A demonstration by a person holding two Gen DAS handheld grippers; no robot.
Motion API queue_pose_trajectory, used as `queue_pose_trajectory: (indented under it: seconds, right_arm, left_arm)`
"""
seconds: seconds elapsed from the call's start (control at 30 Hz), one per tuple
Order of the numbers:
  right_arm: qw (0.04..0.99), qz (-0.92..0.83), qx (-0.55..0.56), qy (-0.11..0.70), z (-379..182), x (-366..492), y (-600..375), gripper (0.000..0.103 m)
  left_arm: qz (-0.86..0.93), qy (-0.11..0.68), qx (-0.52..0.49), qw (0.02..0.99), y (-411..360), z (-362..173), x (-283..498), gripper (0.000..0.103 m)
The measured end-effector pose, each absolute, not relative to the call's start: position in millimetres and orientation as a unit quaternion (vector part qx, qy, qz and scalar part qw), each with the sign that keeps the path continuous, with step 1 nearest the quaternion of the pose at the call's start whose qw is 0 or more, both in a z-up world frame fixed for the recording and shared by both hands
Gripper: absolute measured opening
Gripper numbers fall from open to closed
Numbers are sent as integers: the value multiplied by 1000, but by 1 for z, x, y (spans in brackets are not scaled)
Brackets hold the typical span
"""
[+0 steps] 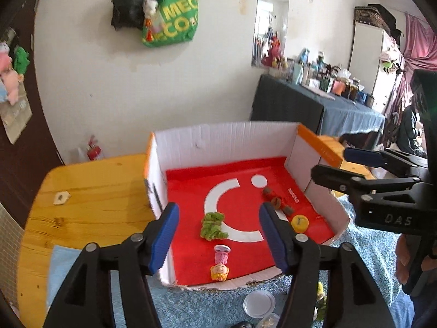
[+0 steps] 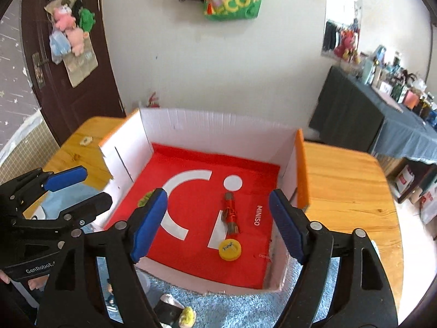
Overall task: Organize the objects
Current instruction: 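Withdraw both open tools from the box back over the towel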
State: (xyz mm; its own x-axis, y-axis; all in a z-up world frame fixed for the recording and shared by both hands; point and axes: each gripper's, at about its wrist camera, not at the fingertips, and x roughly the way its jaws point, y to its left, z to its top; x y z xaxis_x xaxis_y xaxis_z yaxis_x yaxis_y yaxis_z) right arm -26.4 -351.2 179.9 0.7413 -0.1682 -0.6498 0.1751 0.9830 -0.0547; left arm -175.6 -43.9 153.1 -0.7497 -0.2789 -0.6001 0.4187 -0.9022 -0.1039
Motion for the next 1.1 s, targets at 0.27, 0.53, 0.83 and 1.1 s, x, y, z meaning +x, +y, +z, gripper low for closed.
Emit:
queue_pose_trajectory:
  seconds: [0.27, 0.53, 0.83, 1.1]
  right_arm:
    - [954, -114, -24, 275, 199, -83, -328, 90]
    - [962, -132, -32, 237, 189, -130, -311, 97]
    - [956, -136, 7, 261, 149, -151, -314, 97]
    - [946, -147, 28, 289, 105, -167, -318, 97]
  left_arm:
    - [-942, 105, 236, 214, -23, 172, -129, 77]
    - [-947, 127, 214, 202, -4, 166, -94, 88]
    - [-943, 144, 223, 202, 14, 134, -73, 95]
    - [-930, 159, 259, 207, 24, 90, -66, 95]
